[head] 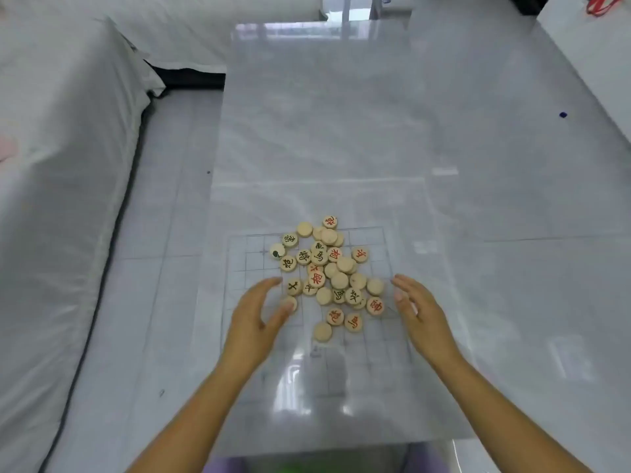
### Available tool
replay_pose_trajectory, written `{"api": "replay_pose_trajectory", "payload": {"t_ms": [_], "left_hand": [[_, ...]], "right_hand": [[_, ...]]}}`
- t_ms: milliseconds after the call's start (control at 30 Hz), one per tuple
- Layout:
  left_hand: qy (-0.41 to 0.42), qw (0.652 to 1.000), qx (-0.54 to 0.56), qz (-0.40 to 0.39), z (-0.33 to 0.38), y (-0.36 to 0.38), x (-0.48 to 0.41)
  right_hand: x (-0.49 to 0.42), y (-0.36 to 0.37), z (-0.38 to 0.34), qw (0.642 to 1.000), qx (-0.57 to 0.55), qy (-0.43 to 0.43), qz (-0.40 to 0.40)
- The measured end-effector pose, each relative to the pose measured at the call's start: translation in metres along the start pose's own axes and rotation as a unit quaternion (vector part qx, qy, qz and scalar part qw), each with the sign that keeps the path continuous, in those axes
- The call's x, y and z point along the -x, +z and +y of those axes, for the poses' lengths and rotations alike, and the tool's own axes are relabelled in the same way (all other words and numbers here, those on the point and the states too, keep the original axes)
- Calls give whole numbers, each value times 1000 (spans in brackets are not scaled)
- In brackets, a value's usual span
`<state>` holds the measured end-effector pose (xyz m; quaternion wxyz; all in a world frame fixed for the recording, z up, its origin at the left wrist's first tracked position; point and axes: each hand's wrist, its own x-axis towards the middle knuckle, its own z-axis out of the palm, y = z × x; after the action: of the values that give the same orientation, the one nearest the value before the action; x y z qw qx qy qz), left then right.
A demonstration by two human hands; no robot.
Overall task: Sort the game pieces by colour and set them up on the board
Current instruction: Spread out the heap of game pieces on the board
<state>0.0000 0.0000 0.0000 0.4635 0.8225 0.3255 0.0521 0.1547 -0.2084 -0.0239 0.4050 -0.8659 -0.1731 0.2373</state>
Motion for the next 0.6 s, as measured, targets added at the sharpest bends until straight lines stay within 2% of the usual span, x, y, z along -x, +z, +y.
{"api": "replay_pose_trajectory", "payload": {"t_ms": [167, 267, 367, 500, 600], "left_hand": [[64, 989, -128, -21, -80, 76, -37], [121, 974, -192, -4, -111, 103, -52], [163, 964, -209, 35, -127, 118, -57], [166, 970, -171, 50, -130, 119, -58], [165, 968, -184, 48, -130, 118, -57]], "right_hand": [[-45, 70, 70, 990, 134, -47, -18], [-55, 87, 92, 970, 213, -109, 47], [-59, 93, 108, 964, 203, -157, 73], [-59, 95, 111, 960, 189, -191, 76], [-58, 96, 111, 952, 205, -213, 75]]}}
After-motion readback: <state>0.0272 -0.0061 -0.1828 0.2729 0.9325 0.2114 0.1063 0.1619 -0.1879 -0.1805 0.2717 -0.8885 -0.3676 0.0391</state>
